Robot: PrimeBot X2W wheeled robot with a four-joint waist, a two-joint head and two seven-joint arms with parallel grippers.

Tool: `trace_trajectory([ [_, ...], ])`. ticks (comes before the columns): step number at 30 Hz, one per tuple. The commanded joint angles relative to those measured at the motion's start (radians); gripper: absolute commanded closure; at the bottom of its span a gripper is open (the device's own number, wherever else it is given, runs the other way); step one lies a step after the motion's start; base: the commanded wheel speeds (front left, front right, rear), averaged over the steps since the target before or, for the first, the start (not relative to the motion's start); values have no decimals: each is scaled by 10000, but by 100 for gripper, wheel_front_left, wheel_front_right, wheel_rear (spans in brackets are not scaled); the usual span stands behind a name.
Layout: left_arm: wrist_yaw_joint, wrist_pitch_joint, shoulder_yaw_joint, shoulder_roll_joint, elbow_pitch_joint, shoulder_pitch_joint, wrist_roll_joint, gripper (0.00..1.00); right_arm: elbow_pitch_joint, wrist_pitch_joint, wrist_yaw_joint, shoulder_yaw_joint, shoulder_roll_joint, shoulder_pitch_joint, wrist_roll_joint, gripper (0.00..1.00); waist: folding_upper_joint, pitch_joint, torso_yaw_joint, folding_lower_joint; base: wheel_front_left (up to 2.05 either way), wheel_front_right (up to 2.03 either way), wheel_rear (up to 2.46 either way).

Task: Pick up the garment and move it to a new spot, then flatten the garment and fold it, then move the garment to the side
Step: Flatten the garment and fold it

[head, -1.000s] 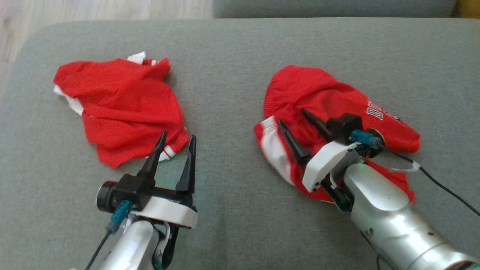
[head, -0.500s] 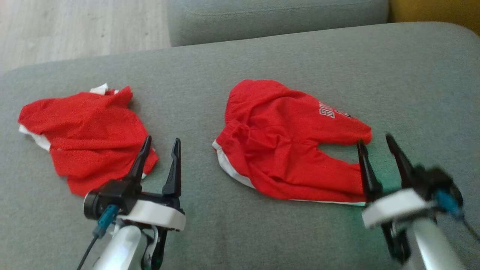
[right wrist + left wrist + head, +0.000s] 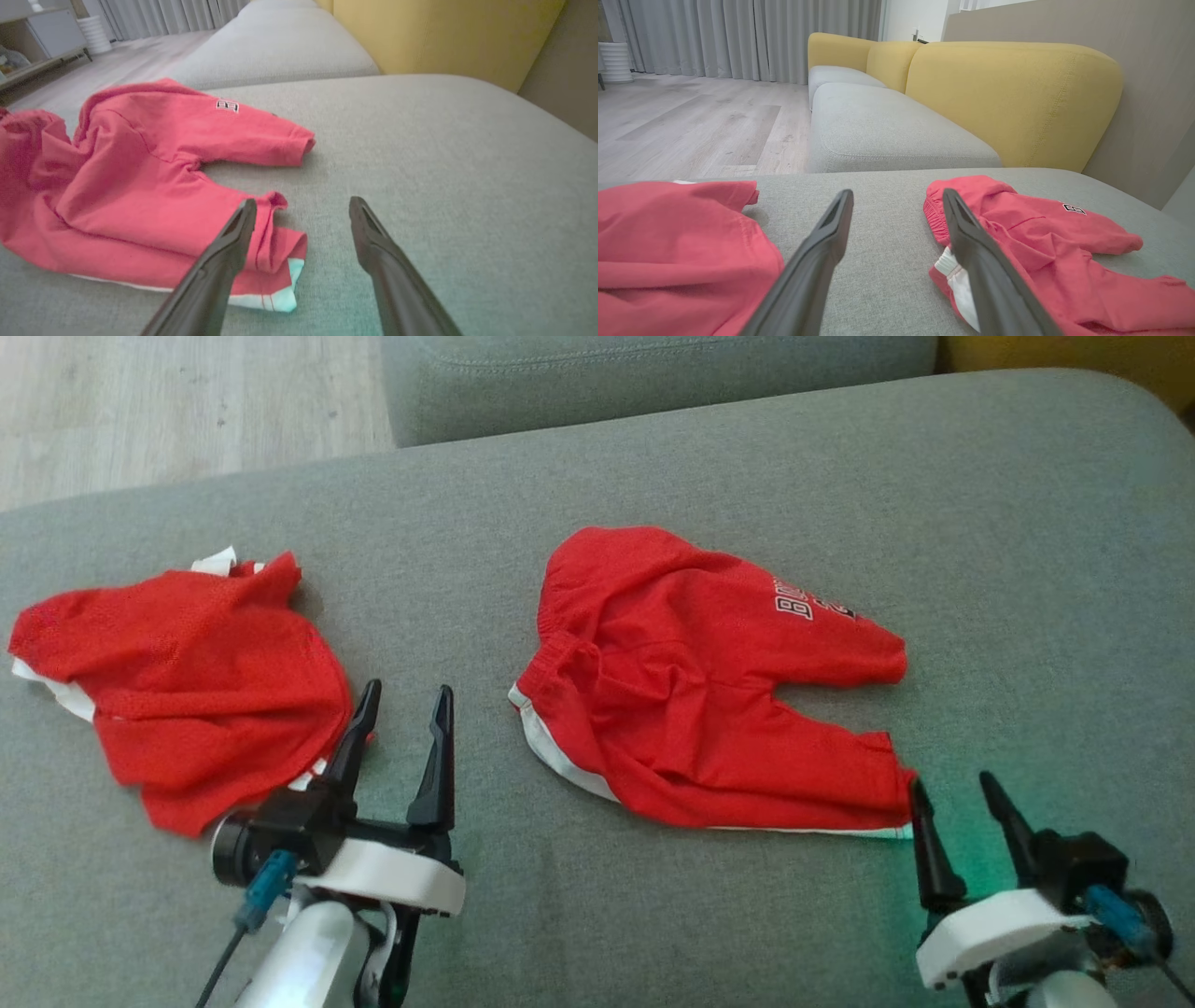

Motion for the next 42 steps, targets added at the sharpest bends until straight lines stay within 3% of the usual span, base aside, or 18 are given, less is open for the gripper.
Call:
trace_trajectory([
  [1,-46,-94,408,83,-295,-370,115,0,-172,221,-7,265,-53,-80,23,0,-1,46,32,0,0,0,0],
  [11,-144,-95,454,40,-218,-489,223,0,260,1629,-7,530,-50,-26,-197,0,-1,243,183,0,0,0,0],
  [20,-182,-95,490,-26,-149,-510,290,0,359,2159,-7,711,-50,21,-243,0,-1,193,307,0,0,0,0],
  [21,-185,-95,497,-32,-145,-506,297,0,367,2201,-7,707,-50,35,-233,9,-1,189,317,0,0,0,0],
  [22,-188,-95,505,-36,-140,-502,304,0,368,2230,-7,702,-50,46,-229,62,-1,186,324,0,0,0,0],
  [23,-192,-95,515,-38,-136,-497,309,0,365,2244,-7,683,-50,51,-225,100,-1,183,327,0,0,0,0],
  [31,-410,-92,367,122,-20,-554,458,0,94,2131,-7,69,-49,-70,-195,100,-1,205,196,0,0,0,0],
  [38,-1394,645,-859,521,464,-1031,814,0,-22,2133,-7,-268,-49,-285,184,100,-1,338,47,0,0,0,0],
  [42,-1614,1097,-1522,812,957,-1520,884,0,-32,2163,-7,-257,-49,-439,221,100,-1,490,-56,0,0,0,0],
])
